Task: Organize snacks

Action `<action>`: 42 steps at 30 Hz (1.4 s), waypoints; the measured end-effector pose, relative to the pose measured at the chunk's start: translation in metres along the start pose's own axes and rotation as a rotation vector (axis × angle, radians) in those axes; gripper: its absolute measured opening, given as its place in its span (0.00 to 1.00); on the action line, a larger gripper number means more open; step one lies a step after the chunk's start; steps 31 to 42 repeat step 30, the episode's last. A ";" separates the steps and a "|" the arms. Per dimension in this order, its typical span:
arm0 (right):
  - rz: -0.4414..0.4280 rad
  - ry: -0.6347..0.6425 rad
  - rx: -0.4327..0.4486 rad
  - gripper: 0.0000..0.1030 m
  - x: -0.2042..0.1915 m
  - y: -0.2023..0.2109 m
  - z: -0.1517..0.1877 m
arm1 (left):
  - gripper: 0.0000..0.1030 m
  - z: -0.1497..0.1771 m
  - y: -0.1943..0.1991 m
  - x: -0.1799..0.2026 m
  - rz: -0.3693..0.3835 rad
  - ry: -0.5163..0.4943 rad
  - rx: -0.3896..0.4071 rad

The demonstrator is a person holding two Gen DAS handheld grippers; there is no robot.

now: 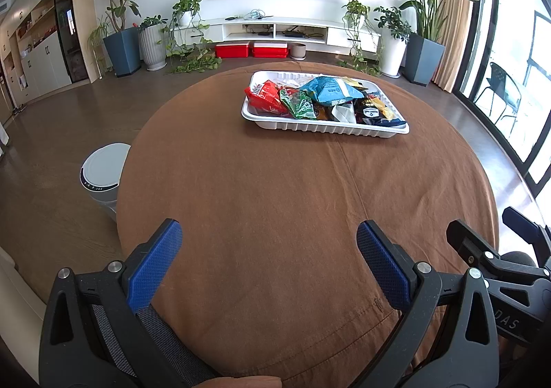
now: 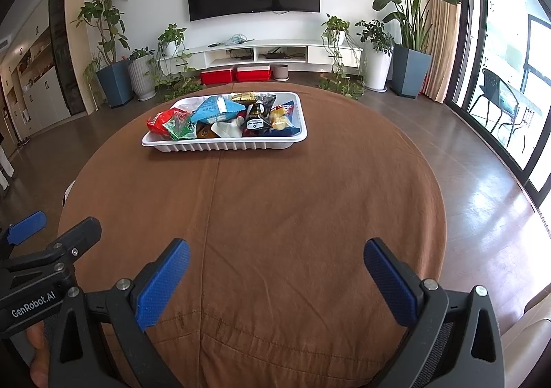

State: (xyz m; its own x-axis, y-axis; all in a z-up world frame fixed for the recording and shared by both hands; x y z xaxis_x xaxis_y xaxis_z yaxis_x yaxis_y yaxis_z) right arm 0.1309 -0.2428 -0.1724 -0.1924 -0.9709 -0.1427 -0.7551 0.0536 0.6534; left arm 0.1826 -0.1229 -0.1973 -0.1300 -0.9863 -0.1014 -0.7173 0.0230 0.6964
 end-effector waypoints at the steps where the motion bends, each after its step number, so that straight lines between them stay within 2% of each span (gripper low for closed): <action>1: 0.000 0.000 0.000 1.00 0.000 0.000 0.000 | 1.00 0.000 0.000 0.000 -0.001 0.000 0.000; 42: -0.001 0.004 -0.014 1.00 0.005 0.003 0.008 | 1.00 0.000 0.001 0.003 0.006 -0.007 0.013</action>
Point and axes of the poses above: each gripper's, at about its wrist camera, not at the fingertips, and y roughly against the way its jaws point, x to its right, z to its underside, the point moved 6 cm from there along -y, roughly the way its jaws point, and after that the axes turned 9 degrees about -y, right-handed, at the moved point
